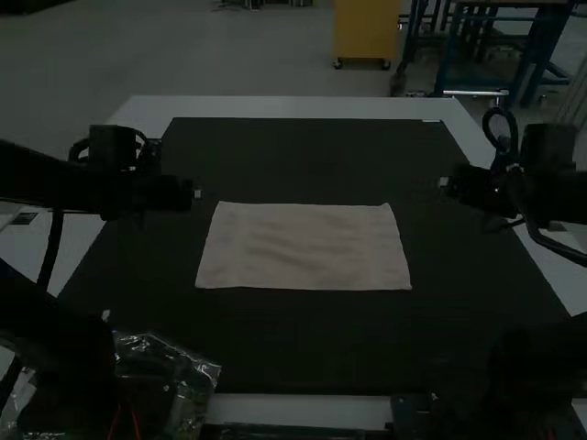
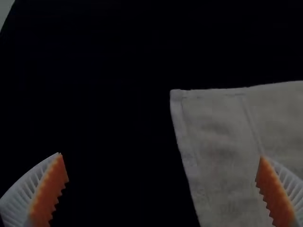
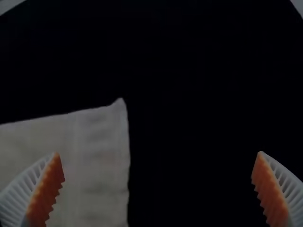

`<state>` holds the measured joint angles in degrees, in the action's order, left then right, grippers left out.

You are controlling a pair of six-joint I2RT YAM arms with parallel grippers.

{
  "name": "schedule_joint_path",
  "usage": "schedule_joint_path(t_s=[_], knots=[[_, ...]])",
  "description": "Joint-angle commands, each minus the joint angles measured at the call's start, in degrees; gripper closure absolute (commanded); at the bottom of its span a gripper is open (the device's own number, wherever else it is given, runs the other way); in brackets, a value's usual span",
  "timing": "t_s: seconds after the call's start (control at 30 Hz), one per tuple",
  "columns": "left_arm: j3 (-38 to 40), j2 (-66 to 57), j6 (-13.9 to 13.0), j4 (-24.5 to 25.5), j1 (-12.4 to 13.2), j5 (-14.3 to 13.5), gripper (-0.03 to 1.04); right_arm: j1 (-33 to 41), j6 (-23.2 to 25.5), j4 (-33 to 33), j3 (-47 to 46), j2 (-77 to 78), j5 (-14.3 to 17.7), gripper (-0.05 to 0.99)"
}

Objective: Fold the towel.

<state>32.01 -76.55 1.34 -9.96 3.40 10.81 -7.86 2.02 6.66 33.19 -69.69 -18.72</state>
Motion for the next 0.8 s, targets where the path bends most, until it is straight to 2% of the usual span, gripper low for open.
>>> schedule_joint_path(t_s=[0.0,0.1,0.27,0.33,0.43,0.5,0.77], knots=[[0.6,-2.8,-0.2,-2.2,1.5,3.3,0.07,3.4,-0.8,1.4,-0.8,-2.0,-0.7,0.02],[0.6,-6.4,-0.2,-4.3,2.1,6.1,0.07,6.5,-1.4,2.0,-0.8,-5.4,-1.4,0.03],[1.3,-11.2,-0.3,-7.8,2.4,8.5,0.07,12.8,-2.4,3.9,-0.7,-11.5,-1.2,0.03],[1.7,-13.0,-0.3,-9.0,2.2,8.6,0.07,15.2,-2.5,6.2,-0.7,-13.5,-0.4,0.03],[2.5,-15.8,-0.4,-10.5,2.1,8.7,0.05,17.7,-2.5,10.8,-0.8,-15.5,3.4,0.03],[3.2,-18.0,-0.4,-11.0,2.0,8.7,0.05,18.4,-2.4,13.4,-0.7,-16.4,4.8,0.03],[7.1,-25.4,-1.7,-12.8,1.9,9.0,0.06,18.7,-2.5,17.5,1.5,-23.0,5.0,0.03]])
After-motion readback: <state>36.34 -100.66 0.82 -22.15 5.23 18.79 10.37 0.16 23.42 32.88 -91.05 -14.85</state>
